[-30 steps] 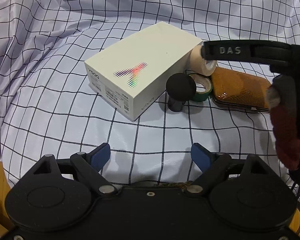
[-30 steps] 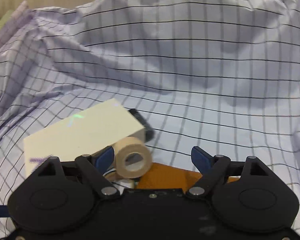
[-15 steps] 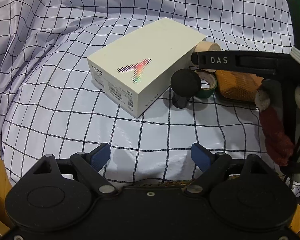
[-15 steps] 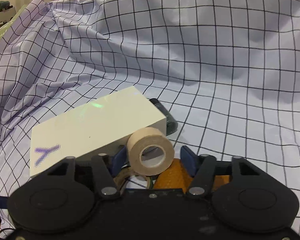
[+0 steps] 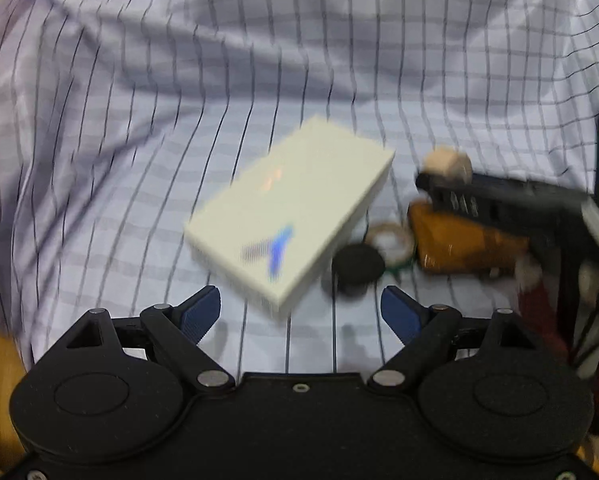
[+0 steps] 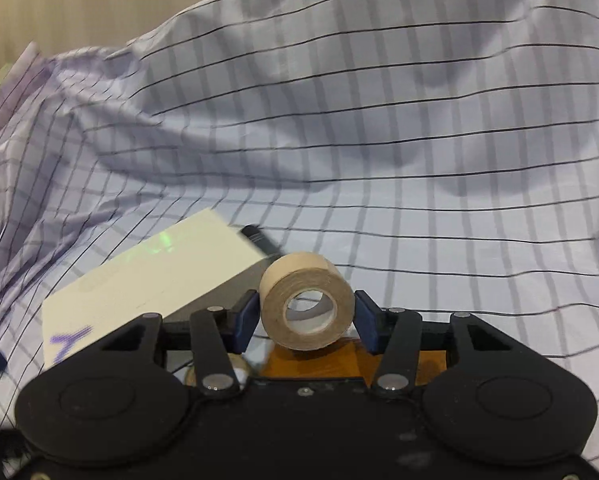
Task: Organize soft objects
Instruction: 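Grasp the beige tape roll with the right gripper, then grasp the dark glass bottle with the left gripper while the right holds the tape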
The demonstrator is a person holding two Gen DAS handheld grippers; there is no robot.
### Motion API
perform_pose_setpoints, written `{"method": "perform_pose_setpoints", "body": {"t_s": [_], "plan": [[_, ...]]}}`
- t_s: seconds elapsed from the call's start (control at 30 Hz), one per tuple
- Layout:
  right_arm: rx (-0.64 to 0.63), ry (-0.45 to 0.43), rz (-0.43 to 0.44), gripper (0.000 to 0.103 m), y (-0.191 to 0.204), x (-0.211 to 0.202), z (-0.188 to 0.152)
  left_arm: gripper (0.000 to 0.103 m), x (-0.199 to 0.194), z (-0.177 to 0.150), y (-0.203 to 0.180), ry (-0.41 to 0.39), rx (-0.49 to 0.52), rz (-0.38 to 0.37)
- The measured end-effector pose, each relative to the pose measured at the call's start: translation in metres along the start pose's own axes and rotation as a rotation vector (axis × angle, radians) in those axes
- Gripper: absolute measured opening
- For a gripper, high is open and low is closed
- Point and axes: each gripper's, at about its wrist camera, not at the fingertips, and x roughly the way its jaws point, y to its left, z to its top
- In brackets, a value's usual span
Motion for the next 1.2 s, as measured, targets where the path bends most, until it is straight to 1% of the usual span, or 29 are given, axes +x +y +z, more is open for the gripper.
{"method": "perform_pose_setpoints", "body": {"t_s": [0.13, 0.27, 0.3, 0.53, 0.7, 0.87, 0.97, 1.07, 1.13, 1.2], "plan": [[0.040, 0.003, -0.036, 0.050, -0.013, -0.009, 0.003, 0.084, 0.004, 0.044, 0.000, -0.029, 0.097, -0.026], [0.068, 0.034, -0.085, 0.050, -0.020, -0.012, 0.003, 0.084, 0.024, 0.087, -0.005, -0.026, 0.177, -0.052], [0.076, 0.046, -0.099, 0.050, -0.021, -0.012, 0.003, 0.084, 0.031, 0.096, -0.009, -0.021, 0.196, -0.045], [0.119, 0.071, -0.139, 0.050, -0.031, -0.015, 0.000, 0.084, 0.082, 0.134, -0.039, 0.038, 0.357, -0.069], [0.128, 0.066, -0.146, 0.050, -0.033, -0.015, -0.001, 0.084, 0.116, 0.144, -0.059, 0.095, 0.455, -0.116], [0.133, 0.063, -0.140, 0.050, -0.033, -0.014, -0.001, 0.084, 0.147, 0.145, -0.067, 0.199, 0.539, -0.193], [0.138, 0.062, -0.140, 0.050, -0.035, -0.014, -0.001, 0.084, 0.157, 0.143, -0.069, 0.250, 0.567, -0.235], [0.144, 0.063, -0.141, 0.050, -0.037, -0.012, -0.002, 0.084, 0.165, 0.142, -0.071, 0.273, 0.588, -0.225], [0.147, 0.063, -0.141, 0.050, -0.037, -0.010, -0.002, 0.082, 0.172, 0.142, -0.072, 0.290, 0.584, -0.228], [0.146, 0.061, -0.140, 0.050, -0.038, -0.010, -0.002, 0.078, 0.177, 0.142, -0.073, 0.301, 0.581, -0.211]]}}
